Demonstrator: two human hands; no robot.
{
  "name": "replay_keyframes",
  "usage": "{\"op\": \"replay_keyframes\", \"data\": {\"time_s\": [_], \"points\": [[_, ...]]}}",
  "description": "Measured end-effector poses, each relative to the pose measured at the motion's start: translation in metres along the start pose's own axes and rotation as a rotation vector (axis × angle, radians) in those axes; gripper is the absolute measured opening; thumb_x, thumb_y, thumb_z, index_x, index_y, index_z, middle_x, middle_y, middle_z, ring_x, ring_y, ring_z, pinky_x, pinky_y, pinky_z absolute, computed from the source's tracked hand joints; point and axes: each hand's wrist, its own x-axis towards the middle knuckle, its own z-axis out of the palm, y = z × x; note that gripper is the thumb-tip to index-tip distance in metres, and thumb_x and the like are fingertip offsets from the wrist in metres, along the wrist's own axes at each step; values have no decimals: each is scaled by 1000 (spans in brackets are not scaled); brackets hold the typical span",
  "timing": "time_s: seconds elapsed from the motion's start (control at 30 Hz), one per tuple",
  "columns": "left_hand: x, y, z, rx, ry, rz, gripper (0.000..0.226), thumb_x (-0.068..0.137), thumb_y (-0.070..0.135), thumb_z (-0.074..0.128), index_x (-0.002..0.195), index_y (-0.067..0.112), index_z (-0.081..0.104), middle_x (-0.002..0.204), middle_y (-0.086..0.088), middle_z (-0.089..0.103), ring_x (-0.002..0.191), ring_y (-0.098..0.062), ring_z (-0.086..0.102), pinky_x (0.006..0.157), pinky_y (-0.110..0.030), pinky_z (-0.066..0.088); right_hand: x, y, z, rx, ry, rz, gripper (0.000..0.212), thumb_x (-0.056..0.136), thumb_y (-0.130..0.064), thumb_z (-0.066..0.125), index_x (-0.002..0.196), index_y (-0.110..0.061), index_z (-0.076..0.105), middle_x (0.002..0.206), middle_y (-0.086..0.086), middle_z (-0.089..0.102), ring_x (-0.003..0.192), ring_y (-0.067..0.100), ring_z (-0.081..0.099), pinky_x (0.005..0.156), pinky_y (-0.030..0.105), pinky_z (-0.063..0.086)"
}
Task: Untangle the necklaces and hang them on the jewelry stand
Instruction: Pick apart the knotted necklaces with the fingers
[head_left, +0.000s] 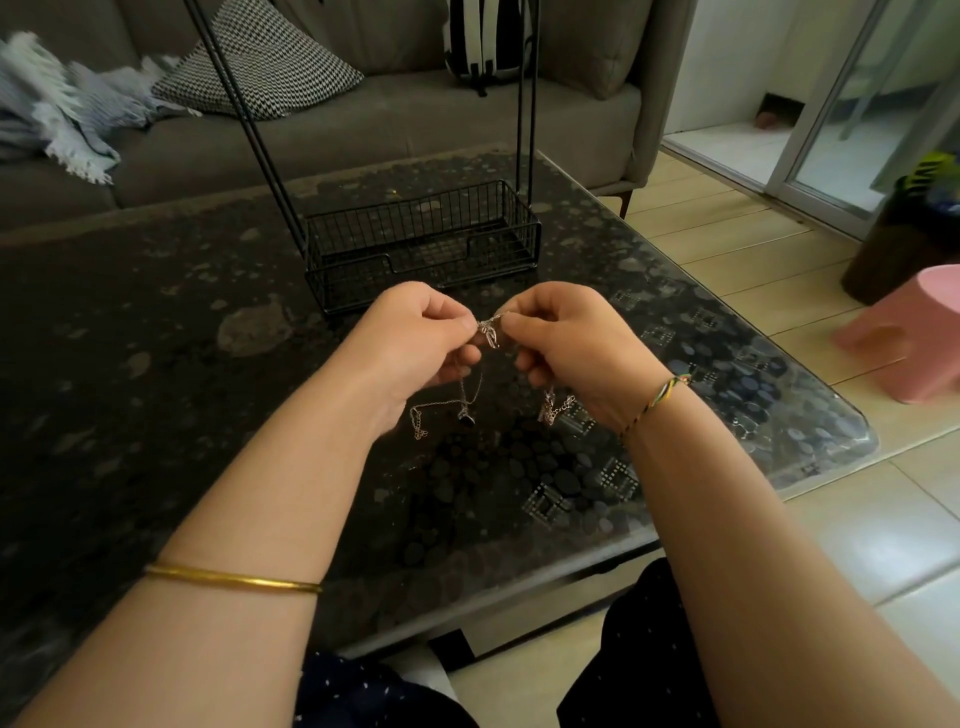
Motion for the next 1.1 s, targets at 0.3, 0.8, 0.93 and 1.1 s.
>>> {"op": "replay_keyframes", "data": {"time_s": [0.3,0.8,0.93,1.1], "points": [[-1,-2,-1,161,-55,66,20,93,2,56,86,19,62,85,-3,64,75,-10,61,81,-31,57,0,1,3,89,37,-43,17,93,-2,52,82,-13,58,65,-1,58,45,0,49,42,13,40],[1,-1,4,-97,19,-55,17,97,3,50,89,13,61,91,-6,66,73,-9,62,72,-28,55,1,-1,5,87,-19,32,23,89,3,47,83,-16,60,66,1,53,49,7,44,43,18,37],[0,0,4,-56,26,-45,16,95,5,52,88,14,62,91,-5,67,77,-11,64,78,-30,56,0,-1,5,29,4,-21,9,87,-10,62,80,-14,67,63,-6,55,50,1,44,50,16,35],[-2,2,5,-41,-9,-69,15,96,6,52,88,14,62,86,-4,67,74,-12,65,81,-32,57,2,4,7,-86,101,-133,10,86,-8,64,79,-15,62,65,-4,53,56,5,47,54,19,41]]}}
